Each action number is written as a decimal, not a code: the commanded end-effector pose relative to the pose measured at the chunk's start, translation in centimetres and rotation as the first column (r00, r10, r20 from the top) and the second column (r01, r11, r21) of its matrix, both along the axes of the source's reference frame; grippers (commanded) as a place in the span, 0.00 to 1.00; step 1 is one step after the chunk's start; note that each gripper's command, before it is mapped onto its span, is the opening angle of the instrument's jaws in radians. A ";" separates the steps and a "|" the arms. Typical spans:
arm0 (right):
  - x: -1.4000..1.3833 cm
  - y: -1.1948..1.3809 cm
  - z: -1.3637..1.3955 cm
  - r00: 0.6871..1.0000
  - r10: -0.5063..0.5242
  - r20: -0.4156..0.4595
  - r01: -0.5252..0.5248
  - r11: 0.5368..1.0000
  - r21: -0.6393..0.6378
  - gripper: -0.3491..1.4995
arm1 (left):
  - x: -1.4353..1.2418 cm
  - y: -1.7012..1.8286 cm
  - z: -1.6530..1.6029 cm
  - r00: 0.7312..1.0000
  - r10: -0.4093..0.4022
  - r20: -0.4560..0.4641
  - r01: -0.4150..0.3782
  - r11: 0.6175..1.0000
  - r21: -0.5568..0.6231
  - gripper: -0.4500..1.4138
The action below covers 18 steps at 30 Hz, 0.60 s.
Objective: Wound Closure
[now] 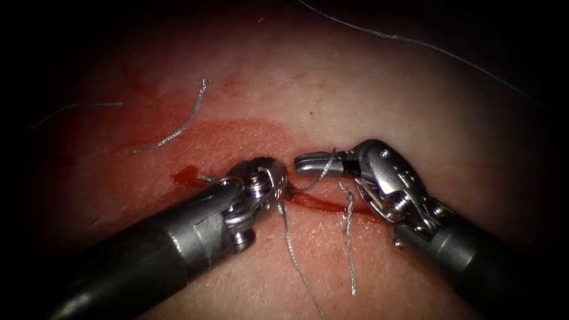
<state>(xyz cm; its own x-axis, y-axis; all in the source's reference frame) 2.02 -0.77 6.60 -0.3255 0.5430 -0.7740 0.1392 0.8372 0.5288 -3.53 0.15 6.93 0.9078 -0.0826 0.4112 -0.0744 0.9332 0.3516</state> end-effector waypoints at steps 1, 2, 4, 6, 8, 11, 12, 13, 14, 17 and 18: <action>0.07 0.06 -0.02 1.000 -0.010 -0.012 0.010 1.000 -0.007 0.00 | -0.05 0.11 -0.05 1.000 -0.014 0.009 0.014 1.000 0.001 0.00; 0.08 0.04 0.00 1.000 -0.022 -0.020 0.022 1.000 -0.010 0.00 | -0.05 0.11 -0.04 1.000 -0.018 0.014 0.018 1.000 0.006 0.00; 0.12 -0.01 0.02 0.997 -0.038 -0.070 0.036 0.999 -0.018 0.00 | -0.07 0.11 -0.04 0.999 -0.037 0.032 0.036 0.999 0.041 0.00; 0.15 -0.03 0.01 0.995 -0.048 -0.092 0.044 0.998 -0.041 0.00 | -0.08 0.10 -0.03 0.998 -0.041 0.057 0.037 0.998 0.058 0.00; 0.19 -0.03 0.01 0.994 -0.053 -0.100 0.048 0.997 -0.056 0.00 | -0.10 0.10 -0.02 0.997 -0.041 0.060 0.037 0.997 0.064 0.00; 0.23 -0.02 0.01 0.990 -0.073 -0.119 0.063 0.994 -0.086 0.00 | -0.13 0.11 -0.02 0.996 -0.037 0.076 0.031 0.996 0.081 0.00; 0.23 0.00 0.00 0.989 -0.086 -0.123 0.075 0.993 -0.090 0.00 | -0.14 0.11 -0.03 0.996 -0.049 0.078 0.042 0.995 0.089 0.00; 0.22 0.03 -0.02 0.988 -0.102 -0.118 0.089 0.990 -0.108 0.00 | -0.14 0.11 -0.04 0.995 -0.055 0.080 0.048 0.995 0.087 0.00; 0.22 0.05 -0.05 0.987 -0.122 -0.108 0.109 0.987 -0.121 0.00 | -0.14 0.11 -0.05 0.995 -0.055 0.081 0.049 0.995 0.081 0.00; 0.22 0.20 -0.18 0.975 -0.212 -0.067 0.197 0.964 -0.180 0.00 | -0.16 0.15 -0.09 0.994 -0.069 0.082 0.064 0.996 0.066 0.00; 0.22 0.22 -0.21 0.971 -0.234 -0.056 0.220 0.956 -0.192 0.00 | -0.16 0.16 -0.10 0.993 -0.080 0.082 0.075 0.995 0.066 0.00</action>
<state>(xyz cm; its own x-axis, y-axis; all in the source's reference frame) 2.20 -0.70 6.46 -0.2558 0.4680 -0.8459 0.3808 0.8530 0.3568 -3.65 0.21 6.87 0.8611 -0.1842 0.4740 -0.0325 0.9102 0.4128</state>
